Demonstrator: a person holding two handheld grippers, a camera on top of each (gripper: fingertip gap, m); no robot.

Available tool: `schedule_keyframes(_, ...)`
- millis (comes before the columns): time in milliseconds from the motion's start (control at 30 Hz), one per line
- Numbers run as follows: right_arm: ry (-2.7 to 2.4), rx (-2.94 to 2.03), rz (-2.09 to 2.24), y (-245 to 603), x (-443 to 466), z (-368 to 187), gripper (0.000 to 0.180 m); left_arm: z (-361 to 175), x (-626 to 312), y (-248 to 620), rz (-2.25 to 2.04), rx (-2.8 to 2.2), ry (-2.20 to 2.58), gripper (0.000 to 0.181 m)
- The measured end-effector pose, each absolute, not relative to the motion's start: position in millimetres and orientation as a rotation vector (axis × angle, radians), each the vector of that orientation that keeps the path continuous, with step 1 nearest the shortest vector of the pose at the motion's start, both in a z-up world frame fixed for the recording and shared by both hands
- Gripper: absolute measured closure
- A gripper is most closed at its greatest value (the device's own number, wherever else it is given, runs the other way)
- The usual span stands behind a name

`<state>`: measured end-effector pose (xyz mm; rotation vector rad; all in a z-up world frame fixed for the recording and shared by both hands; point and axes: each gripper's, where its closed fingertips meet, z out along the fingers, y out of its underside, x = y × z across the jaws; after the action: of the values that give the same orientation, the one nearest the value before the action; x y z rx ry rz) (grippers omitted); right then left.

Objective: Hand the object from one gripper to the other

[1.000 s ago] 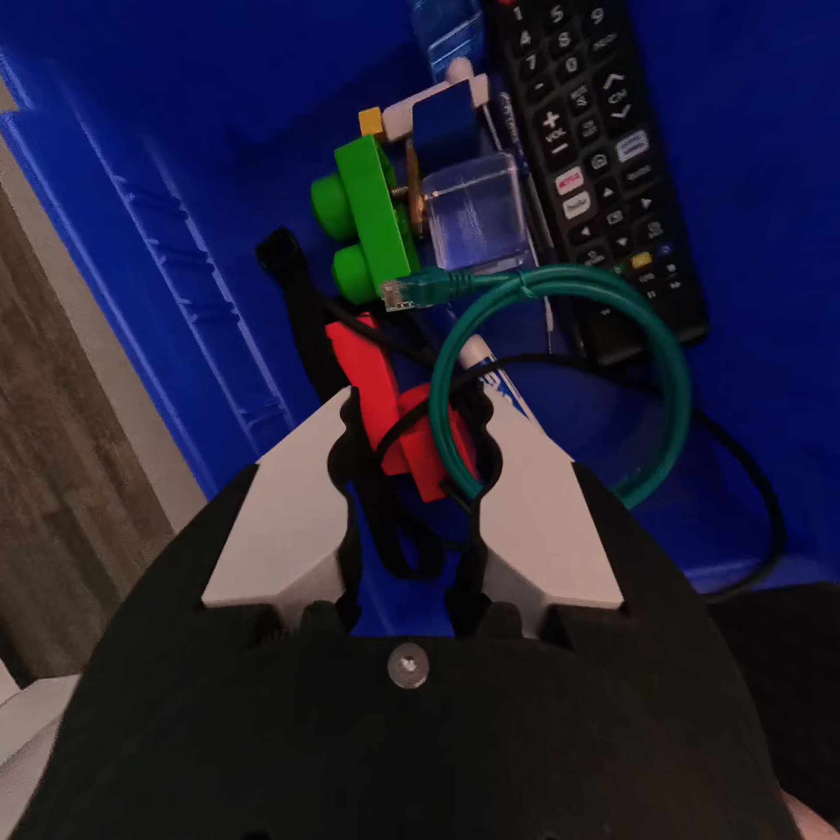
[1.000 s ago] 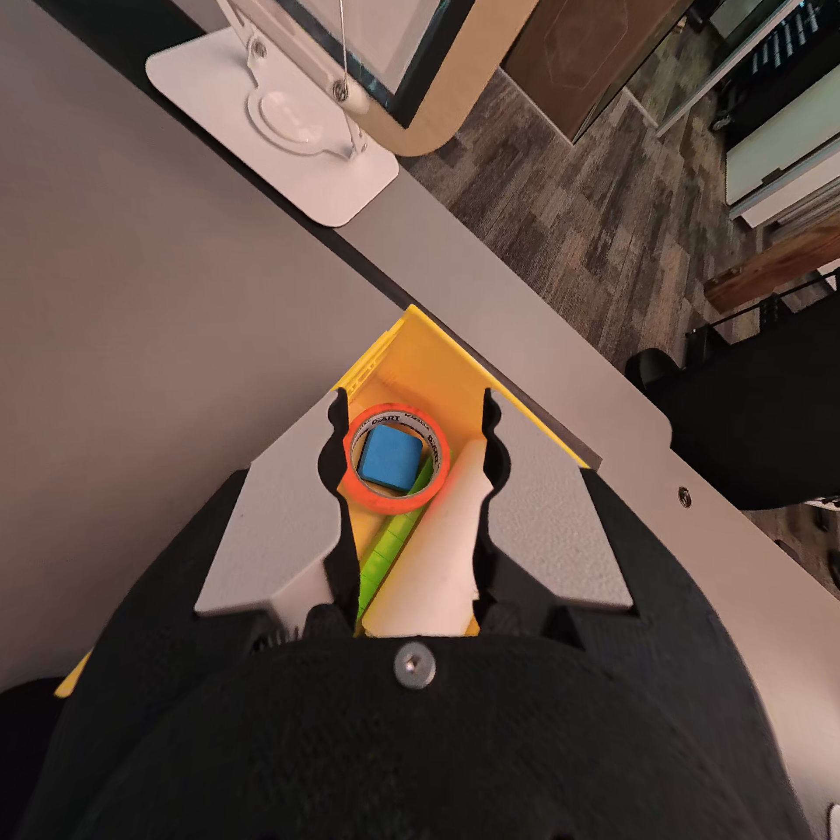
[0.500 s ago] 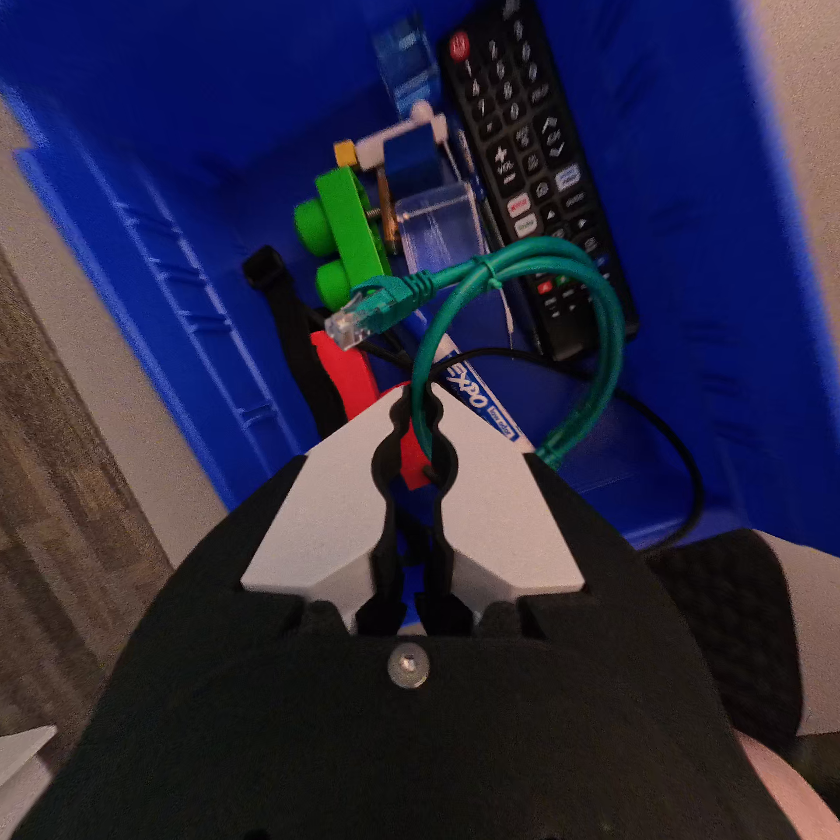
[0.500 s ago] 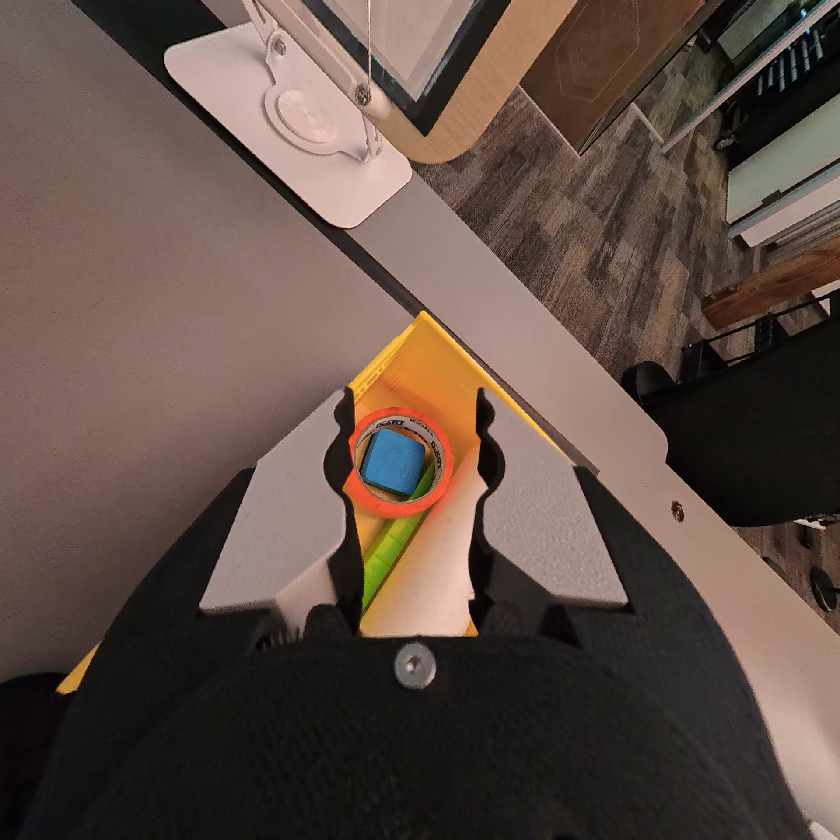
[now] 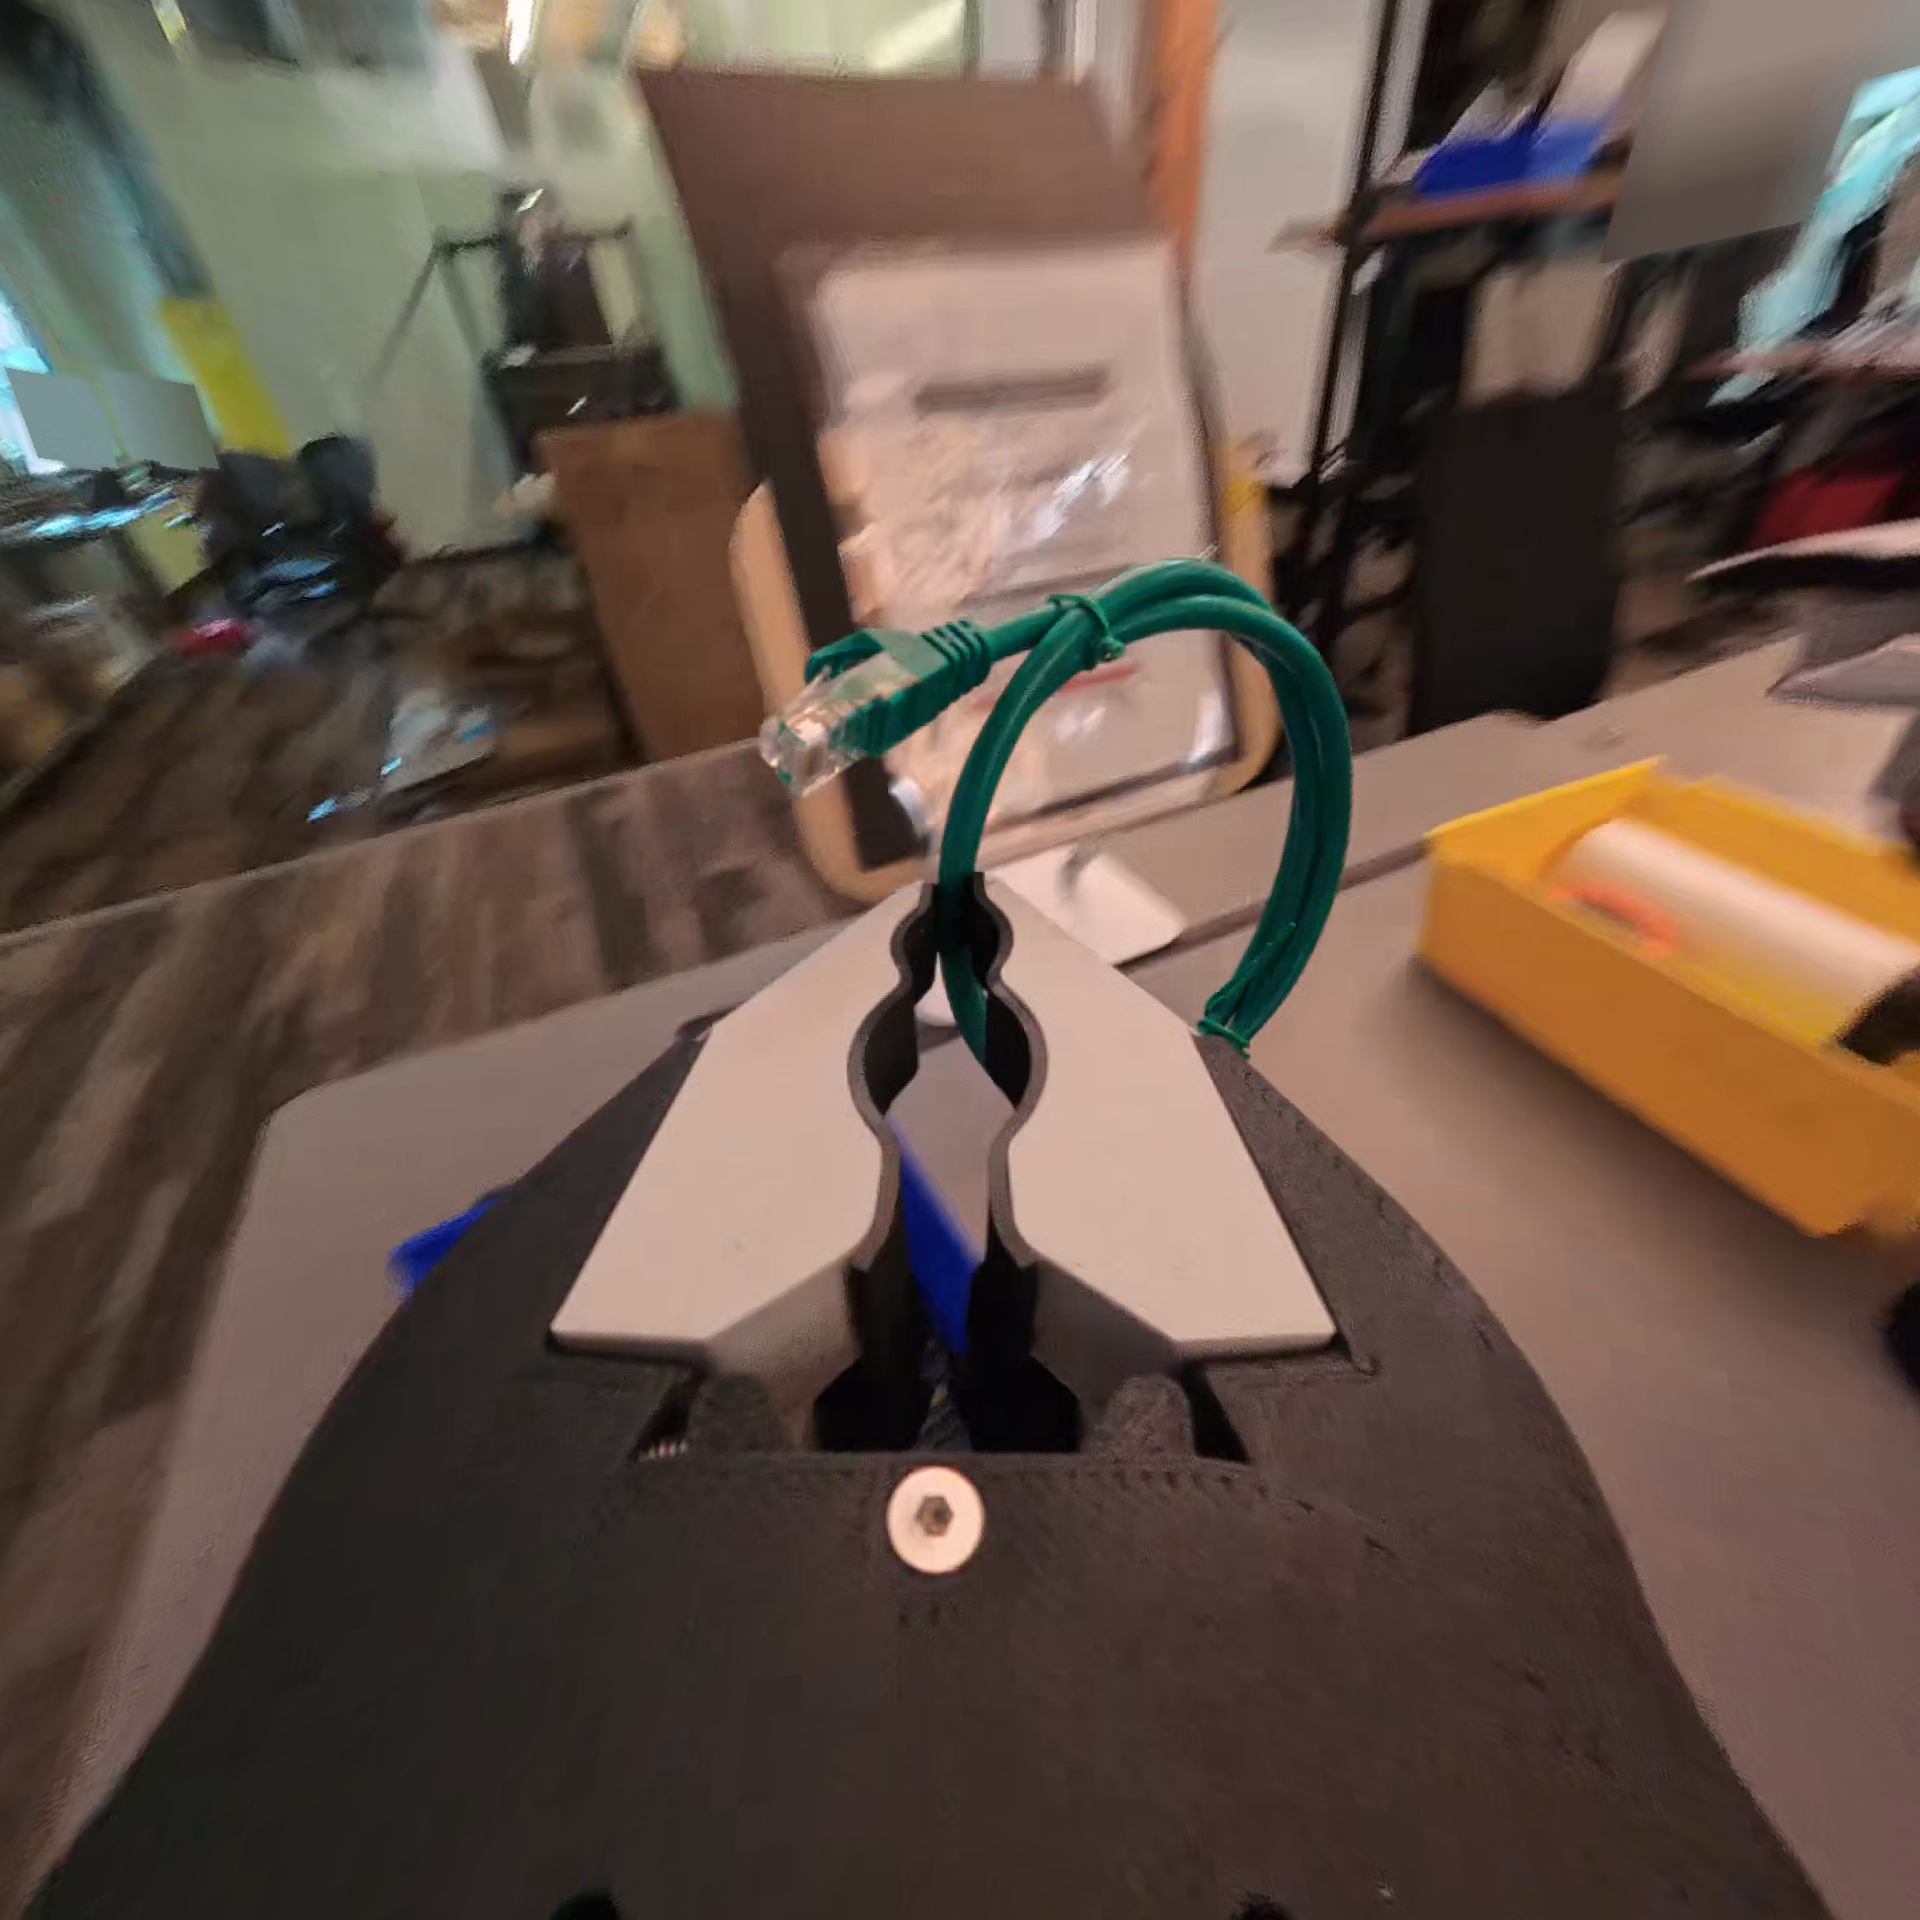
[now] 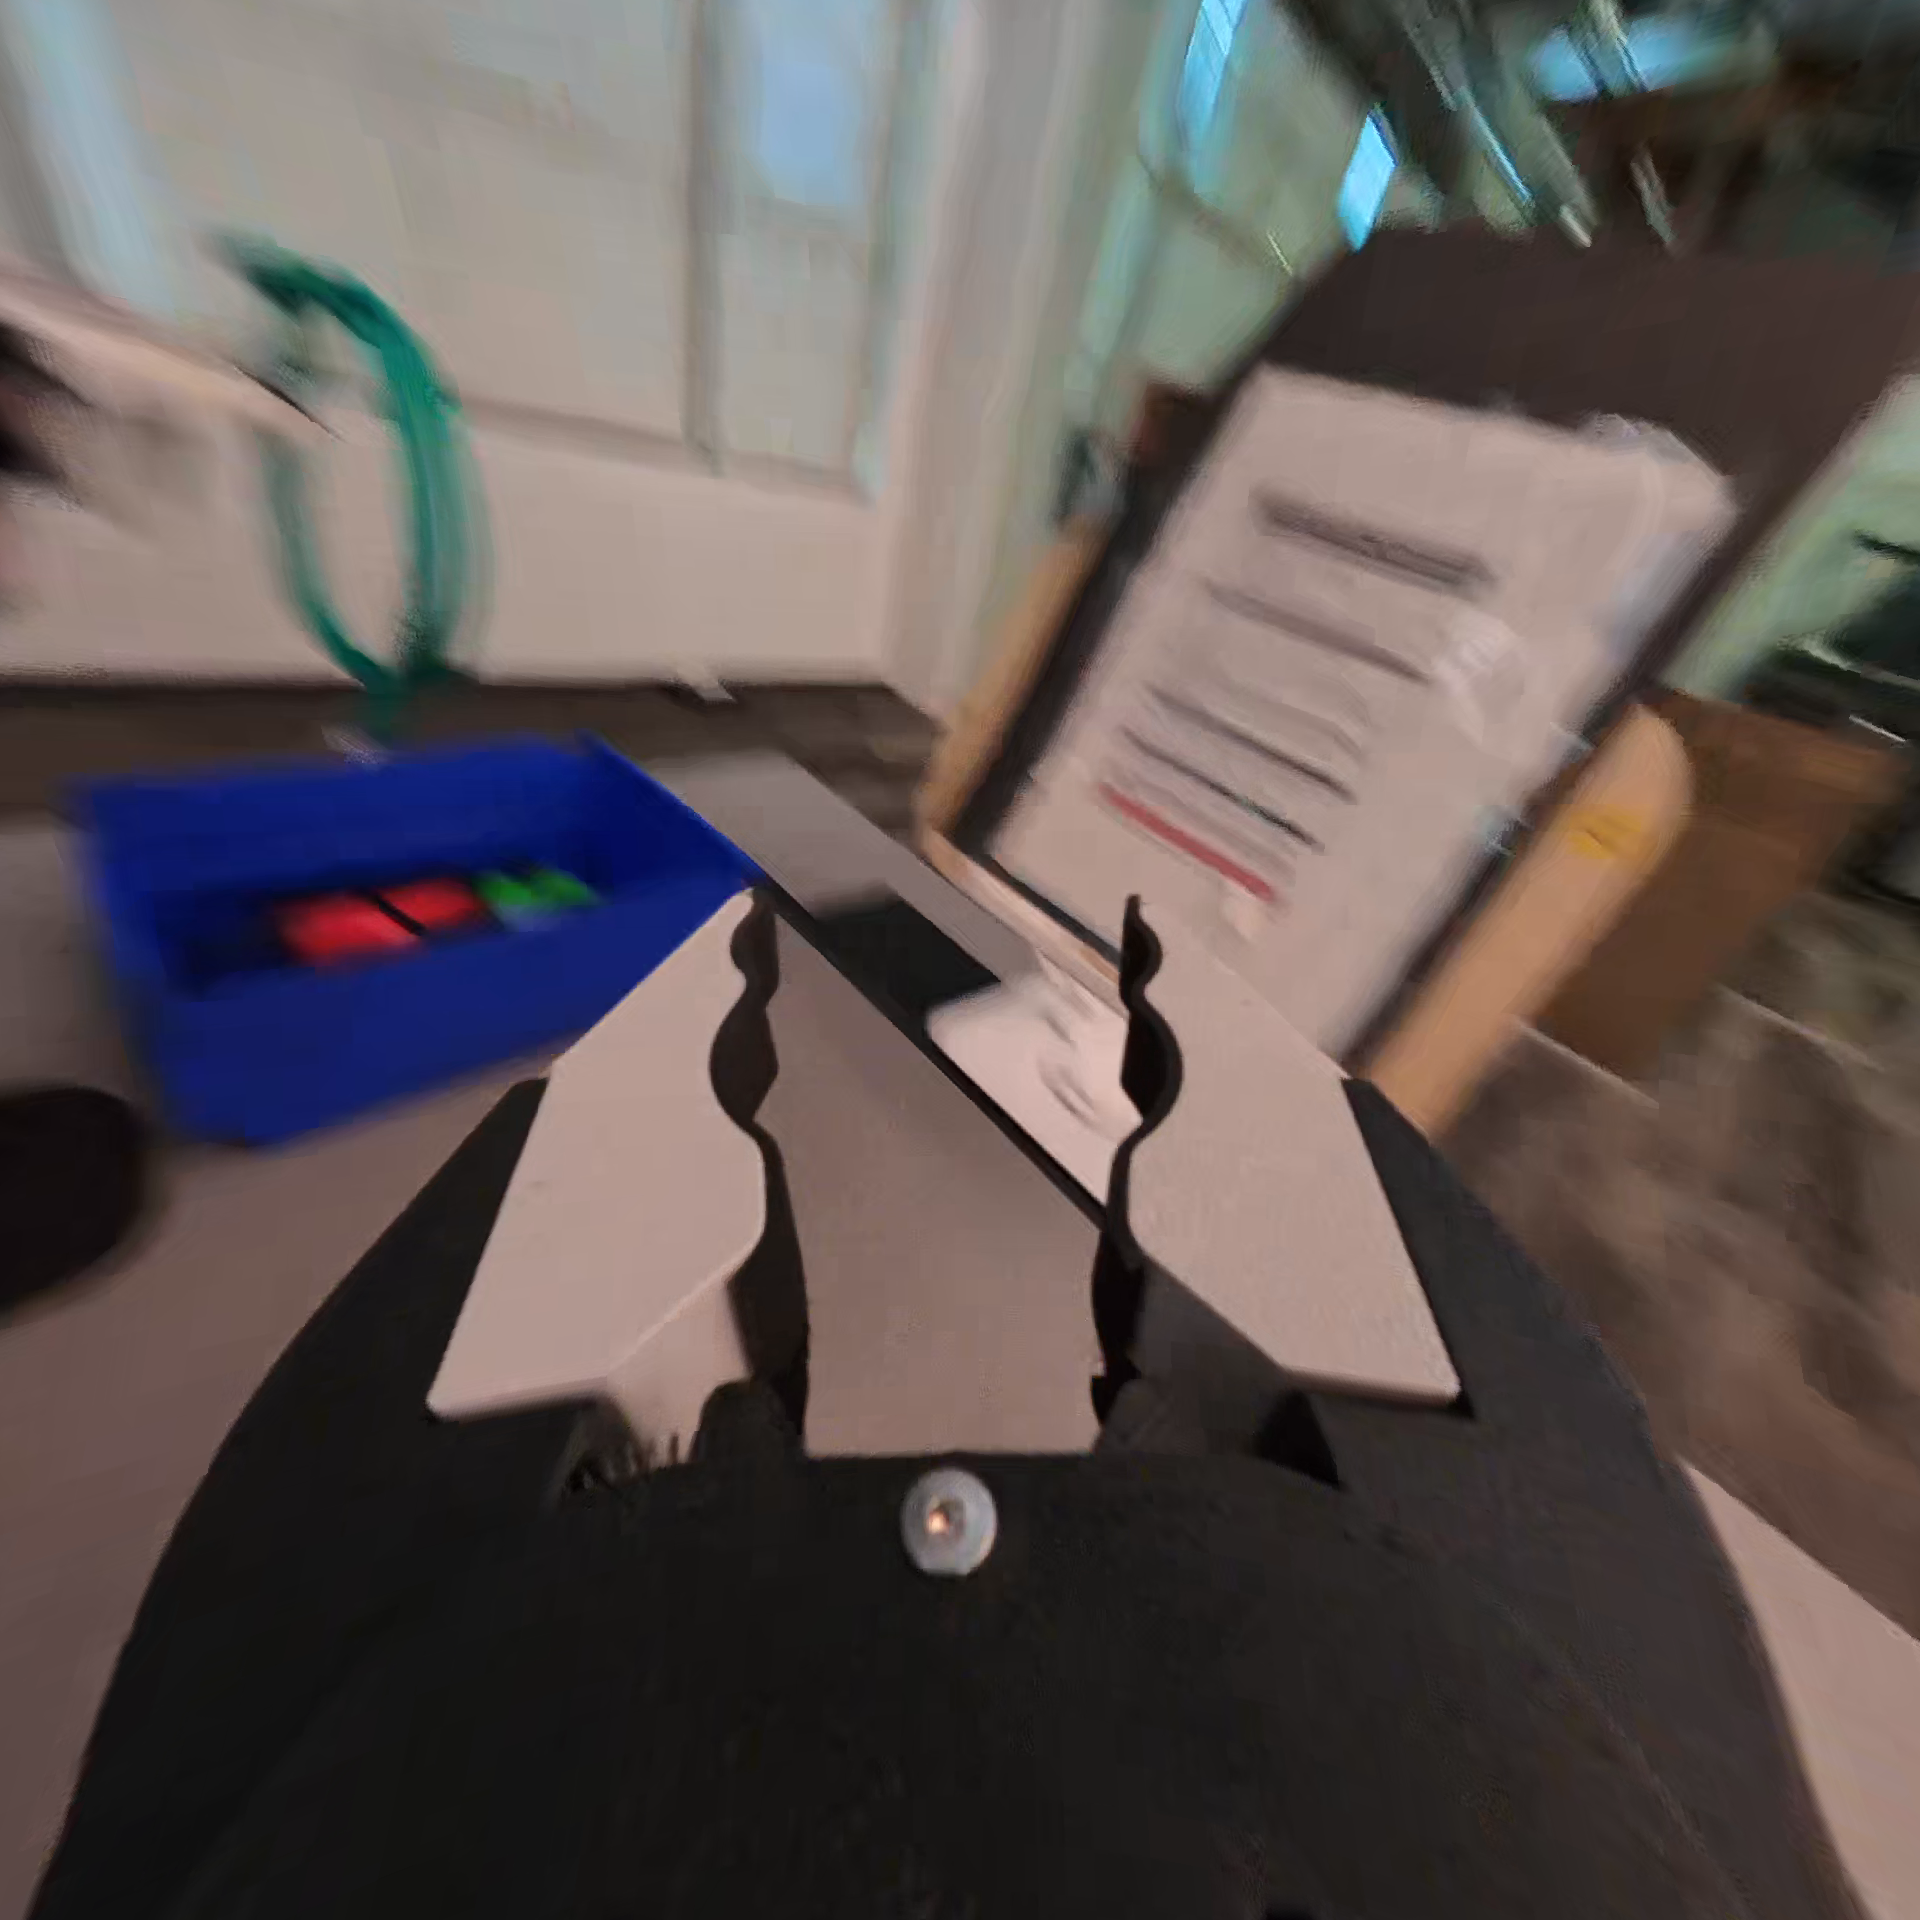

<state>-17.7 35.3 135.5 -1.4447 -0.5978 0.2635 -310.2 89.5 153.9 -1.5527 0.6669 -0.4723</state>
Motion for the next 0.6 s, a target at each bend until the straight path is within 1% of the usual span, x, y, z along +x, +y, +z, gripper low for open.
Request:
schedule_keyframes(67, -0.621, -1.269, 0.569, 11.2, -64.5, 160.3, 0.106, 168.1, -281.0, 75.2, -0.618, -1.466, 0.681, 0.177)
schedule_keyframes(133, -0.576, -1.182, 0.772, -0.1, -90.9, 172.2, 0.102, 175.0, -253.5, 62.7, -0.742, -1.41, 0.697, 0.177)
schedule_keyframes(233, -0.554, -1.186, 0.828, 4.1, -114.6, 162.6, 0.102, 171.2, -220.6, 52.1, -0.843, -1.401, 0.731, 0.177)
schedule_keyframes(333, -0.614, -1.194, 0.879, 3.4, -137.2, 148.6, 0.111, 164.6, -202.3, 50.8, -0.835, -1.404, 0.745, 0.177)
schedule_keyframes(367, -0.633, -1.219, 0.9, 4.1, -142.2, 143.1, 0.119, 164.5, -198.4, 49.8, -0.833, -1.394, 0.751, 0.177)
schedule_keyframes(400, -0.634, -1.236, 0.911, 5.8, -143.3, 139.8, 0.13, 164.5, -195.2, 48.4, -0.839, -1.386, 0.755, 0.177)
schedule_keyframes(467, -0.605, -1.21, 0.94, 5.5, -136.8, 143.0, 0.162, 161.7, -188.5, 45.2, -0.876, -1.386, 0.776, 0.177)
schedule_keyframes(533, -0.561, -1.189, 0.997, 4.8, -126.2, 149.6, 0.164, 162.2, -184.4, 42.3, -0.928, -1.362, 0.785, 0.174)
schedule_keyframes(600, -0.537, -1.197, 1.002, 7.5, -112.6, 152.5, 0.165, 171.3, -189.9, 44.2, -0.959, -1.312, 0.726, 0.148)
